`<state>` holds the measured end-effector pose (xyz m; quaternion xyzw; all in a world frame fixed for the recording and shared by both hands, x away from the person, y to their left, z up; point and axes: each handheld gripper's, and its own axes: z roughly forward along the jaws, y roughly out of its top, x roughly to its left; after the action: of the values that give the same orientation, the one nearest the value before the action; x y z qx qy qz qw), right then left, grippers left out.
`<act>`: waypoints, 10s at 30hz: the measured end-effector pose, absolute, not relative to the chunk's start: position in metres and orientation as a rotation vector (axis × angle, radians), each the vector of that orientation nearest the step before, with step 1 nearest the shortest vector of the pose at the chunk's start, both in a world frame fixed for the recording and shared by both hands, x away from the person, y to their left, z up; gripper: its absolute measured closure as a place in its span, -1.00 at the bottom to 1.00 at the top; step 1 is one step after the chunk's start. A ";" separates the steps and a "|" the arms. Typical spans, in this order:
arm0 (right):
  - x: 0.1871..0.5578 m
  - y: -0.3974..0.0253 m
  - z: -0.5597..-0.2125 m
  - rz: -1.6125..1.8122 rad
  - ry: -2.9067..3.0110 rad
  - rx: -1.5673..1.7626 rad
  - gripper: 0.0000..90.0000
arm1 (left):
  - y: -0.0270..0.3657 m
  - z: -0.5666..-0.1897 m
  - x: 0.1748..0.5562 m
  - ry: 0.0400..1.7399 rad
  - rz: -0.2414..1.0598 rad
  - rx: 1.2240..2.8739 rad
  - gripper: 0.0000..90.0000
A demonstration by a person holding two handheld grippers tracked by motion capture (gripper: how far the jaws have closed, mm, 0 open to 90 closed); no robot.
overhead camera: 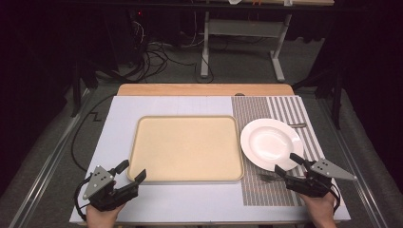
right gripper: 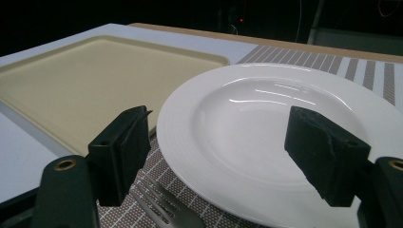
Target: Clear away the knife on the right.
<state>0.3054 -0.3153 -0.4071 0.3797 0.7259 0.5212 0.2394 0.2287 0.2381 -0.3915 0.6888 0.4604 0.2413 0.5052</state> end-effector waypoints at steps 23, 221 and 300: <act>0.305 -0.316 -0.406 1.450 1.954 1.080 -0.61 | 0.238 -0.391 0.228 1.112 0.589 1.661 -0.30; 0.553 -0.369 -0.399 0.553 2.514 1.495 0.14 | 0.232 -0.392 0.229 1.164 0.639 1.606 -0.30; 0.535 -0.353 -0.399 0.450 2.421 1.466 0.78 | 0.232 -0.392 0.230 1.162 0.620 1.616 -0.29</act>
<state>0.5347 -0.3531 -0.3992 0.5068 0.8367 0.1557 0.1375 0.2304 0.2320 -0.3923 0.6693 0.4815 0.2567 0.5043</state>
